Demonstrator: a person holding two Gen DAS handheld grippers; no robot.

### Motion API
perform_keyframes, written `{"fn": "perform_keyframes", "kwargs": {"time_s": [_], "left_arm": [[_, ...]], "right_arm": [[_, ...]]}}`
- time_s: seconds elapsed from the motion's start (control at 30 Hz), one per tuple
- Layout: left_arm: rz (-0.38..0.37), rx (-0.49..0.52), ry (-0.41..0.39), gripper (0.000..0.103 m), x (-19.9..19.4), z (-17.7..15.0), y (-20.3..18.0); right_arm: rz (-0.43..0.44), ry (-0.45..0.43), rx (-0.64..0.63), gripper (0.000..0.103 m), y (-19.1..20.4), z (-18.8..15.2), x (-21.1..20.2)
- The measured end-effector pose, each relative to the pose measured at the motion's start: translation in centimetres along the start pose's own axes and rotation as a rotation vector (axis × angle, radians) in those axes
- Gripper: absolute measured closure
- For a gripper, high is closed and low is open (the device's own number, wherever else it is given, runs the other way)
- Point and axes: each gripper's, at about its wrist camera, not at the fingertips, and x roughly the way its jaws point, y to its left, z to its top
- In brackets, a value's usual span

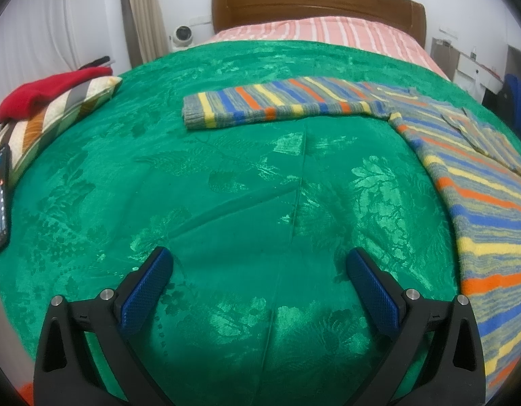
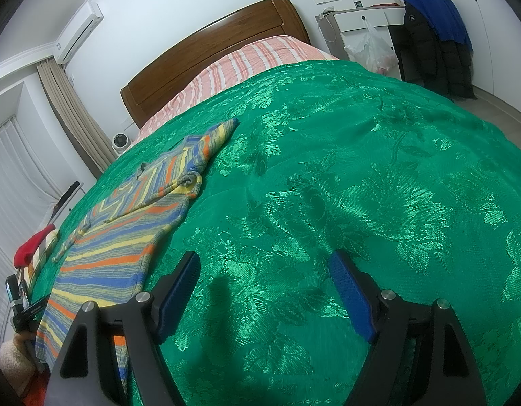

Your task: Fold small clothes

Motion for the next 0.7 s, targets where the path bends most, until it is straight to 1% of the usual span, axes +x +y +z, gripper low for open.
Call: {"fn": "perform_keyframes", "kwargs": {"time_s": [0.17,0.3,0.4,0.53,0.6,0.63,0.7], "left_arm": [[0.005,0.008,0.035,0.0,-0.3,0.4,-0.3],[-0.014,0.004,0.069,0.0,-0.7,1.1,-0.5],[-0.048,0.0,0.06,0.0,-1.6,2.1,-1.1],[-0.093,0.034,0.024,0.0,-3.1,3.9,-2.3],[-0.143,0.042,0.024,0.0,-3.5,5.4,-2.4],[-0.173,0.033,0.019,0.0,-3.7,6.6,-2.0],[-0.2,0.0,0.011,0.0,-3.6,8.6,-0.9]], "right_arm": [[0.001,-0.001,0.001,0.025,0.1,0.0,0.1],[0.001,-0.001,0.001,0.025,0.1,0.0,0.1],[0.001,-0.001,0.0,0.025,0.1,0.0,0.1],[0.001,-0.001,0.0,0.025,0.1,0.0,0.1],[0.001,-0.001,0.0,0.024,0.1,0.0,0.1],[0.001,-0.001,0.0,0.024,0.1,0.0,0.1],[0.001,-0.001,0.0,0.024,0.1,0.0,0.1]]}}
